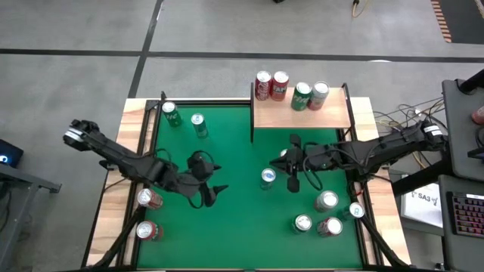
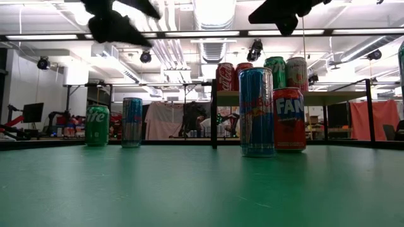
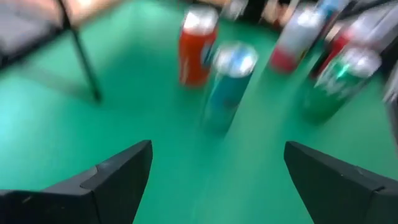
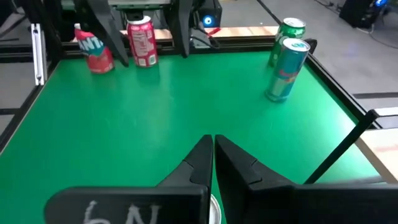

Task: Place canned beverage on shelf
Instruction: Put the top blue soda can on the shelf

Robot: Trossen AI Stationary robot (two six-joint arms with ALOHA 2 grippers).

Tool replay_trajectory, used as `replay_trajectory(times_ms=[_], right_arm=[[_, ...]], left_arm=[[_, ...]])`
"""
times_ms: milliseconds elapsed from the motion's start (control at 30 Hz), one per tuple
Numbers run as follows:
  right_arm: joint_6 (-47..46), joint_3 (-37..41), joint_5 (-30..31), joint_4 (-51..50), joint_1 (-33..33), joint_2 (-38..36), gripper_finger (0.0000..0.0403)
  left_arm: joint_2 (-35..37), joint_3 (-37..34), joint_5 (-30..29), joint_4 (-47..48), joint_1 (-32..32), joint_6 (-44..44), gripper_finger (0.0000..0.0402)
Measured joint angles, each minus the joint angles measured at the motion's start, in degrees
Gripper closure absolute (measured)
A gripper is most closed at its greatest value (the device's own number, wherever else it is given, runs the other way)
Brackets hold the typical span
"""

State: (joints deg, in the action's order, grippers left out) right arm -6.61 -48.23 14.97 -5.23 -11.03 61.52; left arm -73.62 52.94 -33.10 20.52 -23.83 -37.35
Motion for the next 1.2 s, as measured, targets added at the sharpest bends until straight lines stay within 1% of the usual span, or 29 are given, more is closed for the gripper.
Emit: replay_trajectory(times_ms=[167,233,333,400,567,767,900,1200], right_arm=[[0.2,0.0,0.0,0.3,0.0,-0.3,0.0394],[0.3,-0.2,0.0,1.0,0.0,-0.3,0.0394],[1.2,-0.2,0.0,1.6,0.0,-0.3,0.0394],[1.2,-0.2,0.0,1.6,0.0,-0.3,0.0394],[1.2,-0.2,0.0,1.5,0.0,-0.3,0.0394],[2.1,-0.2,0.0,0.0,0.0,-0.3,0.0394],[2.4,-0.2,-0.1,-2.4,0.0,-1.4,0.0394],[3.5,-0.3,0.0,-2.2,0.0,-3.3,0.0394]], left_arm=[[-2.9,9.9,8.3,29.2,-0.1,-18.7,0.0052],[-4.7,13.4,10.6,40.0,-0.4,-24.3,0.0052],[-7.2,17.7,11.6,51.3,-0.7,-26.8,0.0052],[-8.4,19.6,11.6,55.0,-0.6,-25.6,0.0052],[-8.4,21.3,11.8,55.6,1.8,-15.2,0.0052],[-6.2,20.9,12.0,55.2,7.5,-1.0,0.0052],[-5.1,20.8,11.7,52.9,12.6,9.1,0.0052],[-4.2,20.4,11.7,46.0,27.0,33.6,0.0052]])
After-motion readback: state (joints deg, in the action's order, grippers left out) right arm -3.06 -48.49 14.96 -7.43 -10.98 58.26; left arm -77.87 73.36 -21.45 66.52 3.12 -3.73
